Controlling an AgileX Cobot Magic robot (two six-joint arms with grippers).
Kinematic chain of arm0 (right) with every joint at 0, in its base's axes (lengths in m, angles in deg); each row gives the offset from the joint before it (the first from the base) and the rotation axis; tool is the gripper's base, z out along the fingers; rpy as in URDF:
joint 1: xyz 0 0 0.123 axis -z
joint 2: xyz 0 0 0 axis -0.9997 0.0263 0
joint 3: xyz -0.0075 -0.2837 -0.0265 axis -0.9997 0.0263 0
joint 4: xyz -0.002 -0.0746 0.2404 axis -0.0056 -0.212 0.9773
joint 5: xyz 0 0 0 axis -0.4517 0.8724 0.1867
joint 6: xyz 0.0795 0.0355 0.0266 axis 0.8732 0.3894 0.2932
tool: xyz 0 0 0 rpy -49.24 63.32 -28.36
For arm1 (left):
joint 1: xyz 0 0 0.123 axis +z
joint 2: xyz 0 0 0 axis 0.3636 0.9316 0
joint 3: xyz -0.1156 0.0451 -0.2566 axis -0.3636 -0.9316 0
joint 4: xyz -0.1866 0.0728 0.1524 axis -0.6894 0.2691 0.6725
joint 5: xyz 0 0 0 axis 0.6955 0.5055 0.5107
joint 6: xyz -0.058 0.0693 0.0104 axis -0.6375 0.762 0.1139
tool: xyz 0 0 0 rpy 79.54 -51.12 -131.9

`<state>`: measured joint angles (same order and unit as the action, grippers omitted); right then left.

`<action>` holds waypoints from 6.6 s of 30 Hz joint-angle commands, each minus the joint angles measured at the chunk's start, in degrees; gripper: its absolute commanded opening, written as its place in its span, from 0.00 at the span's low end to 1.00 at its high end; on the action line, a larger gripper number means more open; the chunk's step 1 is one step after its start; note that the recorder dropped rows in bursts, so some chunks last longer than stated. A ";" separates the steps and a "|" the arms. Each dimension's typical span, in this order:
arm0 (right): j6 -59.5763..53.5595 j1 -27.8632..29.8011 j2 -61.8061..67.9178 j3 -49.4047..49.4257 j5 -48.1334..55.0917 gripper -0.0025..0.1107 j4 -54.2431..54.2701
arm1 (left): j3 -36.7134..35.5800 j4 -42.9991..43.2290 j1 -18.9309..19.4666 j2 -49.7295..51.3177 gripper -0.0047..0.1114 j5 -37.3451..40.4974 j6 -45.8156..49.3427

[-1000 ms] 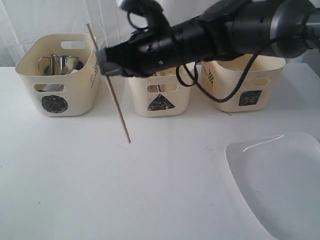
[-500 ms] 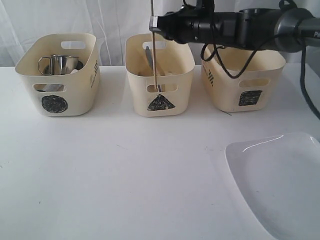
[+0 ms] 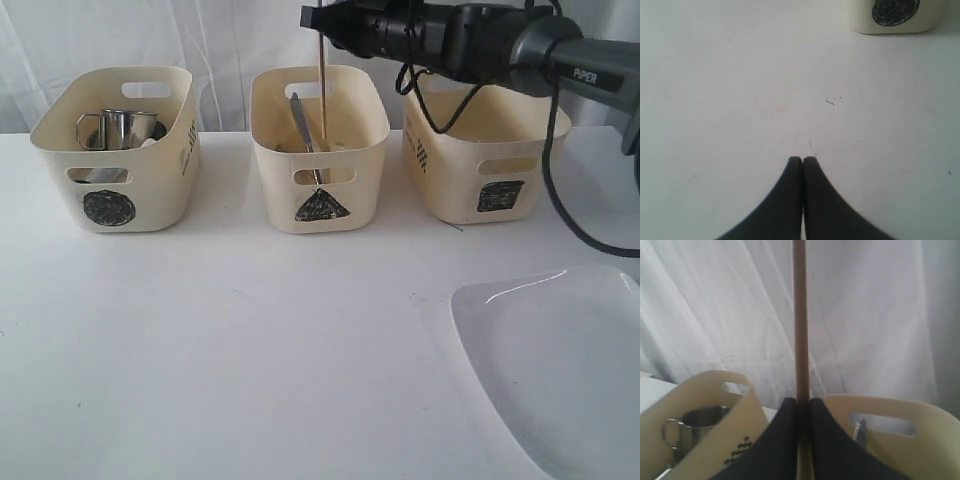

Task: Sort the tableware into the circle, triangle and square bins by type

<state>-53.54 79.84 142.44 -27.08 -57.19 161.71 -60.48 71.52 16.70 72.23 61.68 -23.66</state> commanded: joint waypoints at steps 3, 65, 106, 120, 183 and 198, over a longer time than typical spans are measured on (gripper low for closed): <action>1.97 0.38 4.32 -0.14 1.66 0.23 -0.08 | -0.29 0.00 0.15 -0.26 0.04 0.13 -0.07; 29.64 37.68 -27.44 52.53 9.56 0.56 -66.55 | -0.29 0.00 0.15 -0.26 0.04 0.13 -0.07; -22.43 37.68 -10.75 52.53 28.86 0.50 -42.88 | -0.29 0.00 0.15 -0.26 0.04 0.13 -0.07; -23.73 37.68 -5.95 52.53 29.85 0.02 -45.19 | -0.29 0.00 0.15 -0.26 0.04 0.13 -0.07; 2.25 30.31 -17.43 52.64 36.85 0.02 -58.54 | -0.29 0.00 0.15 -0.26 0.04 0.13 -0.07; 3.55 30.31 -13.72 52.64 36.70 0.02 -52.19 | -0.29 0.00 0.15 -0.26 0.04 0.13 -0.07</action>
<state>-49.94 110.17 128.14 25.32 -18.62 108.59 -60.48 71.52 16.70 72.23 61.68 -23.66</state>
